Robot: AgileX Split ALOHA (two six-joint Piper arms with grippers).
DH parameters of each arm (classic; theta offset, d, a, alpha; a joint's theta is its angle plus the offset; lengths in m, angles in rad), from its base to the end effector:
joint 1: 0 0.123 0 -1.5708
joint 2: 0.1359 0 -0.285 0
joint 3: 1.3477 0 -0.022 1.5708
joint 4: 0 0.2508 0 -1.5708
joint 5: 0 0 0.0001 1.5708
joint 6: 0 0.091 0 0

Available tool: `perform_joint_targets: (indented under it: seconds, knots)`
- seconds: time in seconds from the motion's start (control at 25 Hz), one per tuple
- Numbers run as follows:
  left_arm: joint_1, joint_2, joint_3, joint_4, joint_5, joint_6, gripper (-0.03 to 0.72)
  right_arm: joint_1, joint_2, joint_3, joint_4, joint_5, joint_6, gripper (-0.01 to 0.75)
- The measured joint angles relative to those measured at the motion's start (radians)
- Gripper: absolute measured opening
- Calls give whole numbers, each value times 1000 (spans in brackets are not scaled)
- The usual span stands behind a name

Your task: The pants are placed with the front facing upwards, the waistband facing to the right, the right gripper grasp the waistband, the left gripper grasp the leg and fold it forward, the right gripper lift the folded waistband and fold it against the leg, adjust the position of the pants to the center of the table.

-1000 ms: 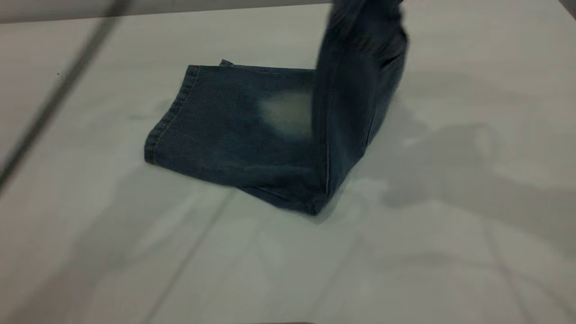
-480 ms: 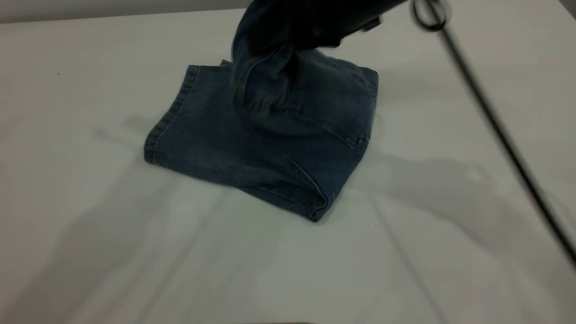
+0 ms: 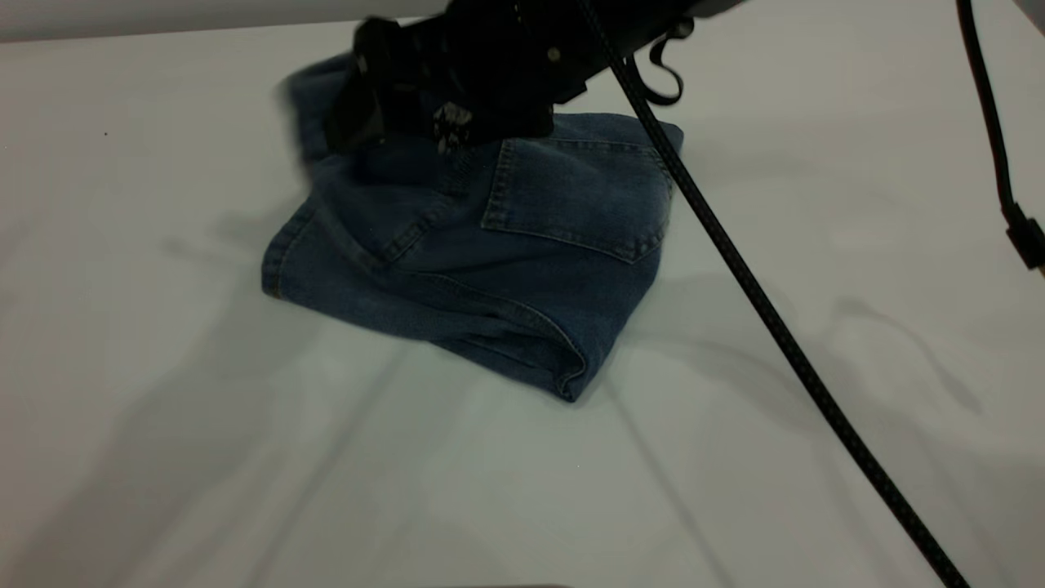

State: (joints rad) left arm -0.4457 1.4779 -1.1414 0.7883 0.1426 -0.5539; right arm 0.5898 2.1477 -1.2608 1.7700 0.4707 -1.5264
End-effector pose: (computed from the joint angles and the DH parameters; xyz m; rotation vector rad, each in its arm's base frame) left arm 0.3159 -0.1407 0.3361 0.5712 1.8325 -0.0485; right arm 0.3425 0.2780 0.1217 -0.6326 2.2853 0.9588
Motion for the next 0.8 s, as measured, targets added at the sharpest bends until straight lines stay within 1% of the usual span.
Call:
perform_joint_targets:
  seconds: [0.04, 0.16, 0.24, 0.32, 0.4, 0.48, 0.56, 0.68, 0.8]
  knots:
    - [0, 7, 3, 0, 3, 0, 346, -2, -5, -2, -24, -7, 11, 674]
    - [0, 31, 4, -1, 8, -1, 346, -22, -36, -2, -147, -22, 97, 676]
    - [0, 54, 4, -1, 8, -5, 346, -57, -57, -2, -254, -23, 202, 675]
    - [0, 84, 4, -12, 21, -16, 346, -107, -80, -2, -383, -20, 315, 659]
    - [0, 130, 4, -37, 49, -23, 346, -174, -104, -2, -499, -7, 437, 627]
    - [0, 180, 4, -72, 87, -26, 346, -242, -126, -2, -607, 22, 536, 596]
    - [-4, 234, 4, -112, 116, -15, 346, -316, -145, -2, -678, 64, 622, 583]
    - [-29, 324, 4, -200, 164, 54, 346, -406, -165, -2, -739, 141, 686, 578]
    - [-51, 403, 4, -362, 202, 149, 346, -460, -186, -2, -753, 201, 702, 577]
